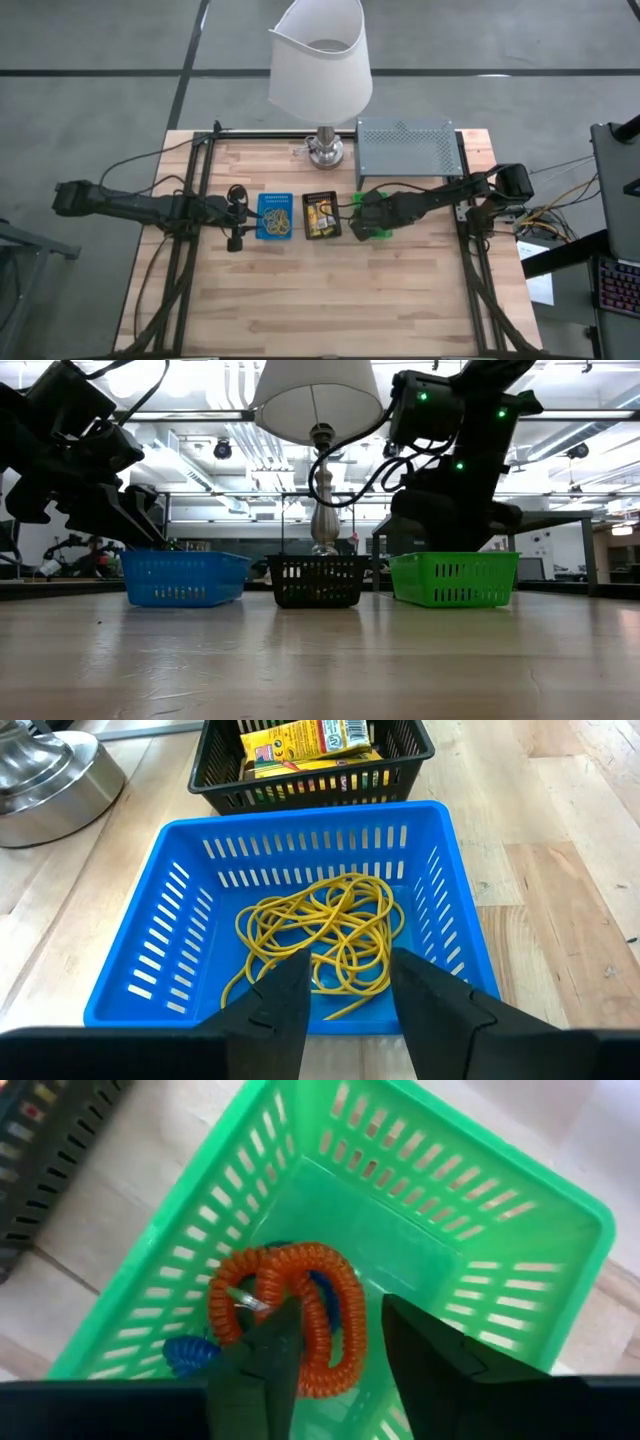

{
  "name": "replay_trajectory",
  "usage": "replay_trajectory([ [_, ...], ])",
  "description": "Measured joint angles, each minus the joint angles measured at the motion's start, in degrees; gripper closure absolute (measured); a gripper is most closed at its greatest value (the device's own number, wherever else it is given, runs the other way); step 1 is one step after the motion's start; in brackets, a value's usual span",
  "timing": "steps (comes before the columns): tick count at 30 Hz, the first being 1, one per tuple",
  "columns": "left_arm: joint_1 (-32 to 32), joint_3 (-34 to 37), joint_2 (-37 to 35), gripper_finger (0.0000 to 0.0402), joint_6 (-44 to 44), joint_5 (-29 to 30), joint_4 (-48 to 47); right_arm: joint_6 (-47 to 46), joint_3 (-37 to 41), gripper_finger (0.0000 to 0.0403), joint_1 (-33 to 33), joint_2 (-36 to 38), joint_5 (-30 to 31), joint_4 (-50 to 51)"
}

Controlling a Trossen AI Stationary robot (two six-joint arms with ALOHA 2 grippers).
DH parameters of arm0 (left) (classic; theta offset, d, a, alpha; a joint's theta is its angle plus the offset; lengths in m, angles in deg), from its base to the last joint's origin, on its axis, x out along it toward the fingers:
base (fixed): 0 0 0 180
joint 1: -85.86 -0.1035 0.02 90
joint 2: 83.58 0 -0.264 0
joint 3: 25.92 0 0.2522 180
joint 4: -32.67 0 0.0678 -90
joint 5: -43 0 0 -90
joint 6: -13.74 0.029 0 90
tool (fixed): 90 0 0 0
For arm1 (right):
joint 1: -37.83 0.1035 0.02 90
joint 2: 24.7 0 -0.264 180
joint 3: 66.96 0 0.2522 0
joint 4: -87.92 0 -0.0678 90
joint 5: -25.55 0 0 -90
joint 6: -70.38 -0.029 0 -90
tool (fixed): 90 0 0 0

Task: Pick & Place Office Desk Supplies
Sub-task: Put the green bin on the shelf

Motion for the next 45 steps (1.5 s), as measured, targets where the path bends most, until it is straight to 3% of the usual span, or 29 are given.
replay_trajectory([
  [5, 0.0, 0.0, 0.0, 0.0258, 0.0, 0.0, 0.0, 2.4, 0.0, 0.0243, 0.1, 0.4, 0.0, -0.1],
  [10, 0.0, 0.0, 0.0, 0.0258, 0.0, 0.0, 0.0, 2.6, 0.0, 0.0245, 0.6, 1.1, 0.0, 0.2],
  [29, 0.0, 0.0, 0.0, 0.0258, 0.0, 0.0, 0.0, 3.9, 0.3, 0.0250, 7.5, 17.6, 6.3, 2.5],
  [42, 0.0, 0.0, 0.0, 0.0258, 0.0, 0.0, 0.0, -9.2, 2.3, 0.0249, 8.0, 22.4, 5.9, 9.9],
  [45, 0.0, 0.0, 0.0, 0.0258, 0.0, 0.0, 0.0, -8.3, 2.7, 0.0254, 8.4, 22.4, 5.5, 9.5],
])
